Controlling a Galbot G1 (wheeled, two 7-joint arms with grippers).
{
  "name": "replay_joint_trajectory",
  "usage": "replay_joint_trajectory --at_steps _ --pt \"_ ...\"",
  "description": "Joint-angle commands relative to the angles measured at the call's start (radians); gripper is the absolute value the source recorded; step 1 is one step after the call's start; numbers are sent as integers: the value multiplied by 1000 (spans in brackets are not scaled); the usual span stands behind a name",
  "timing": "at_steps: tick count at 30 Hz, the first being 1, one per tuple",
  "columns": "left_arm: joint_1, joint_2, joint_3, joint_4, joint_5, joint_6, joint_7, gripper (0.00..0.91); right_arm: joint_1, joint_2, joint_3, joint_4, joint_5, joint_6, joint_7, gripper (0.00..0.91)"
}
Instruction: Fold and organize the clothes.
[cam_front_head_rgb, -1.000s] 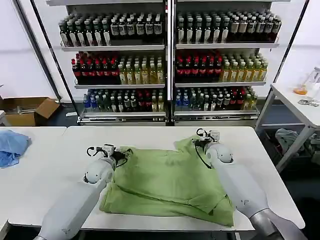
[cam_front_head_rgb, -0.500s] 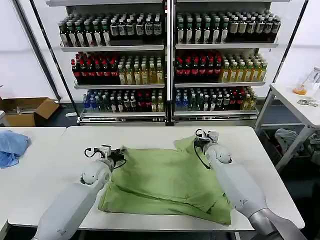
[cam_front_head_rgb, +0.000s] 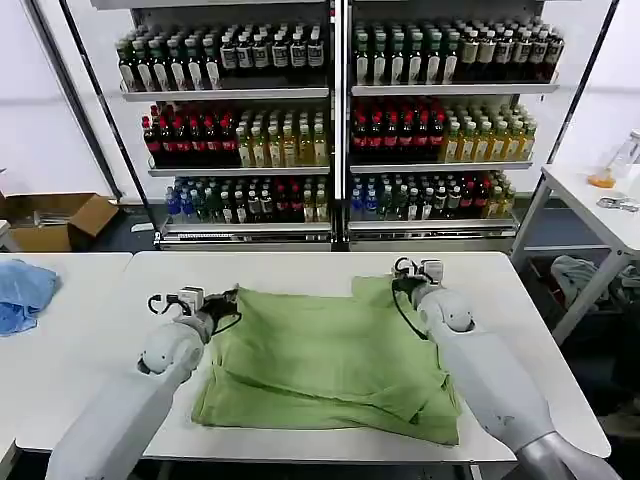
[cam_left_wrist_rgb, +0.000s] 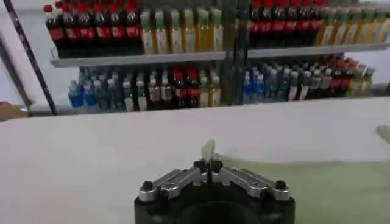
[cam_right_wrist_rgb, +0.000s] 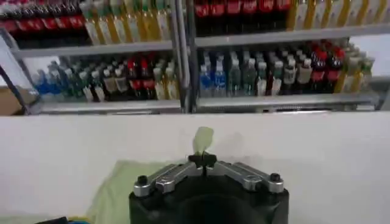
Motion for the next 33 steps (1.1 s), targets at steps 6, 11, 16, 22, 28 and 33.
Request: replay_joint_trajectory --at_steps 6,11,16,22,28,33 --pt "216 90 -103 -337 -45 1 9 60 -252 -172 159 468 62 -18 28 0" --pt "303 117 -168 -389 -66 10 17 60 -389 -223 237 595 91 -25 38 0" --pt "379 147 -237 -429 -80 21 27 60 -559 -254 336 705 106 -27 37 0" --pt "446 166 -292 -463 -83 31 39 60 -669 -263 408 770 112 -27 38 0" --pt "518 177 -306 -495 -44 45 51 50 -782 -245 464 809 102 -27 38 0" --pt "538 176 -284 -490 12 56 63 50 -871 -209 487 828 63 -27 37 0"
